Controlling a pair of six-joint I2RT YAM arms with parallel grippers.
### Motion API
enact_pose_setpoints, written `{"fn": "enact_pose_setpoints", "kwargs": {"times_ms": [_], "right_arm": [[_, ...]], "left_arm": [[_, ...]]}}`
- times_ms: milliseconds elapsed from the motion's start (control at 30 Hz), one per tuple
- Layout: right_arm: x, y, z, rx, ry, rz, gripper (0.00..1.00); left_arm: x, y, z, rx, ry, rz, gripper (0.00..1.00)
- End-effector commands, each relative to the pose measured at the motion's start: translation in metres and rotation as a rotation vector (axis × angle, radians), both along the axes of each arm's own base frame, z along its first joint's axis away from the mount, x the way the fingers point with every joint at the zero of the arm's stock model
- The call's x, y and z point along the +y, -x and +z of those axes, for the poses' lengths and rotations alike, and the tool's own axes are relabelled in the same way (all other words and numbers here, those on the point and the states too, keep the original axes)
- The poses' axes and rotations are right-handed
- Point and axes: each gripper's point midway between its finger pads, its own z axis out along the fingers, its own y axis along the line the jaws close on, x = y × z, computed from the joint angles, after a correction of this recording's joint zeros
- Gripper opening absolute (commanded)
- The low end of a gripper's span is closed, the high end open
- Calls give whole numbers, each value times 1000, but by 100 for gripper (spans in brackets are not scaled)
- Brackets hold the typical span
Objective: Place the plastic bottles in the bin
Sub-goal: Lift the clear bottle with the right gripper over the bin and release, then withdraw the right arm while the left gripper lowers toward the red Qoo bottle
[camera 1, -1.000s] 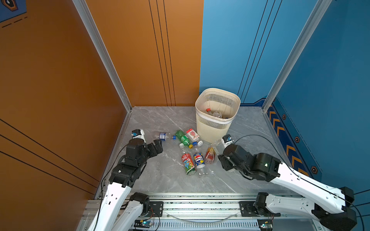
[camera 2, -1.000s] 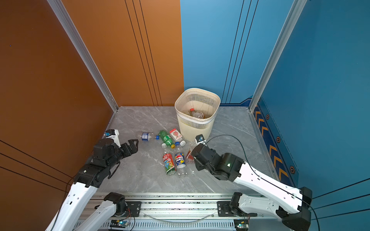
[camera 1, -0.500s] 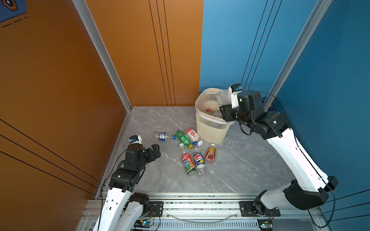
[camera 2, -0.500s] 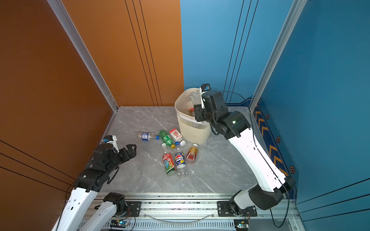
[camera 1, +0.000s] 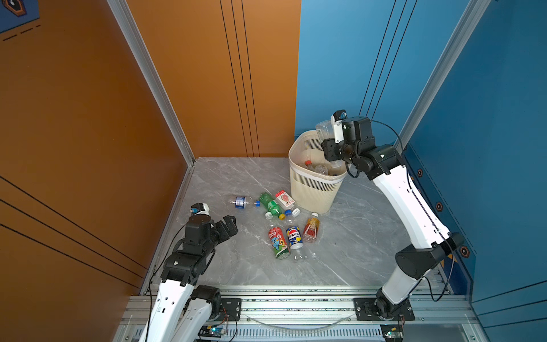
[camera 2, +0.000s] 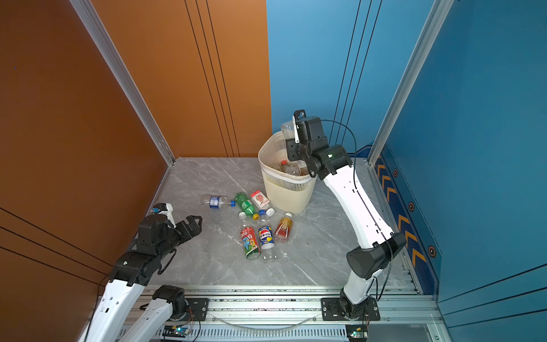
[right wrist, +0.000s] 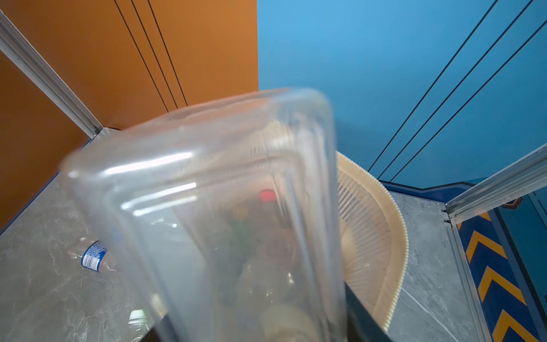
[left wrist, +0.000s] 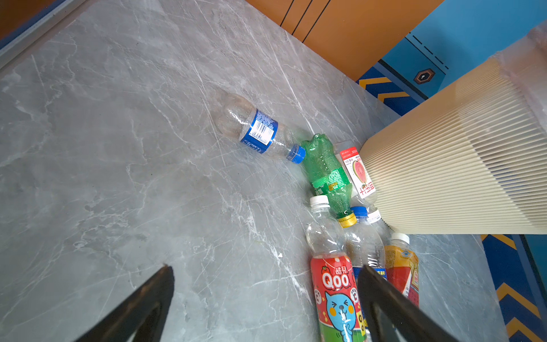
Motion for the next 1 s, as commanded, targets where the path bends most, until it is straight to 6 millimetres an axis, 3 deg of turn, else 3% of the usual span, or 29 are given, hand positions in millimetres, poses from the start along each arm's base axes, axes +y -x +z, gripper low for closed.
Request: {"fn": "enact_pose_setpoints", "kwargs": {"times_ms": [0, 167, 267, 333, 400, 567, 667, 800, 967], "right_arm": [[4, -9, 6, -26, -17, 27, 51], [6, -18, -17, 26, 4, 24, 54], [-2, -20, -22, 38, 16, -26, 71], [-9, -17, -14, 19, 12, -54, 89], [-15, -12, -1, -10, -4, -73, 100], [-24, 12, 29, -67, -67, -70, 100], [-30, 36, 29, -63, -122, -66, 99], [-36, 79, -4, -50, -214, -50, 100], [-61, 123, -57, -17, -303, -121, 100]], "left_arm": [[-1, 4, -7, 22, 20, 0, 98], [-1, 4, -8, 25, 28, 4, 98], [-1, 4, -8, 29, 31, 3, 98], [-2, 3, -8, 29, 33, 4, 98], [-1, 3, -9, 33, 34, 5, 98], [-3, 1, -11, 41, 42, 0, 98], [-5, 0, -12, 45, 50, -3, 98], [-9, -1, -17, 58, 74, -11, 98], [-15, 0, -26, 88, 110, -22, 99]]}}
